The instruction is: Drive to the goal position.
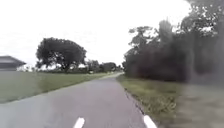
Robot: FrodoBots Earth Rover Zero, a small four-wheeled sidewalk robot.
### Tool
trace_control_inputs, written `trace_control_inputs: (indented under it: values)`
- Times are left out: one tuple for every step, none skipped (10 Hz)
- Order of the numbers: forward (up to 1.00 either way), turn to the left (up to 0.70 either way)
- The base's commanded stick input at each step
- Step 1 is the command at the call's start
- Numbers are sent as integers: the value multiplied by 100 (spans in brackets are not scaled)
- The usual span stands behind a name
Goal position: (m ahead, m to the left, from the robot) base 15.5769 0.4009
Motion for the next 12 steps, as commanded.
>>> trace_control_inputs:
  values:
    - [69, 11]
    - [69, 25]
    - [69, 7]
    - [69, 3]
    - [69, 3]
    - [69, 3]
    - [69, 3]
    - [69, 3]
    - [69, 3]
    - [69, 3]
    - [69, 3]
    - [69, 3]
